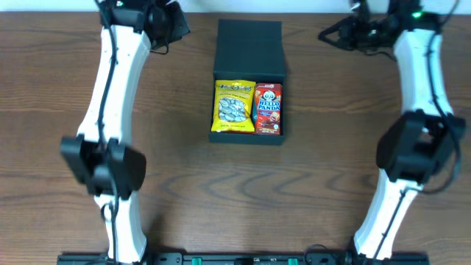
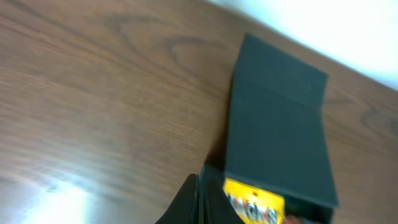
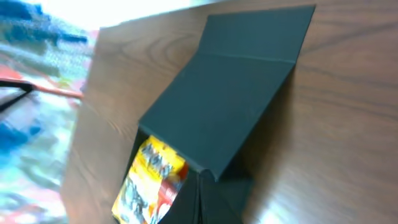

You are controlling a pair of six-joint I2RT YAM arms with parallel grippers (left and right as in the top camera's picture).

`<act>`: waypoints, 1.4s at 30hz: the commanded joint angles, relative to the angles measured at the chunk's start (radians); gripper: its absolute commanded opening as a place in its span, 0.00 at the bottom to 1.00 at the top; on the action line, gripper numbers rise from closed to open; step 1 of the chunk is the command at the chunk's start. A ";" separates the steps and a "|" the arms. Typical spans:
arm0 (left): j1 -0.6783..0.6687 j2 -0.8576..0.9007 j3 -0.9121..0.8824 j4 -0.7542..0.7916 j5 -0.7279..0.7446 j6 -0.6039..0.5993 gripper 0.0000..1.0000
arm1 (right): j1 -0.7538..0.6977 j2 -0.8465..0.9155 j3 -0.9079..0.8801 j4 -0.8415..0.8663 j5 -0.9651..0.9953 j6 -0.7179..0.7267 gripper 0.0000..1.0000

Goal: Pack container
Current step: 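Open left gripper and withdraw both arms to the box's back corners, then lift the green box lid with both grippers and fold it closed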

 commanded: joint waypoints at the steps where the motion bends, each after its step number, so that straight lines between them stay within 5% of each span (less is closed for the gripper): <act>1: 0.039 0.110 -0.019 0.044 0.186 -0.018 0.06 | 0.017 0.090 -0.004 0.058 -0.105 0.188 0.01; 4: 0.064 0.199 -0.019 0.109 0.298 -0.094 0.06 | 0.035 0.146 -0.004 0.095 -0.105 0.235 0.01; 17: 0.061 0.412 -0.019 0.212 0.385 -0.234 0.06 | 0.077 0.286 -0.004 0.110 -0.015 0.271 0.01; 36: 0.008 0.418 -0.019 0.286 0.406 -0.250 0.06 | 0.145 0.336 -0.004 0.138 -0.037 0.294 0.01; 42: 0.008 0.418 -0.019 0.270 0.423 -0.223 0.06 | 0.145 0.336 -0.004 0.196 -0.174 0.285 0.01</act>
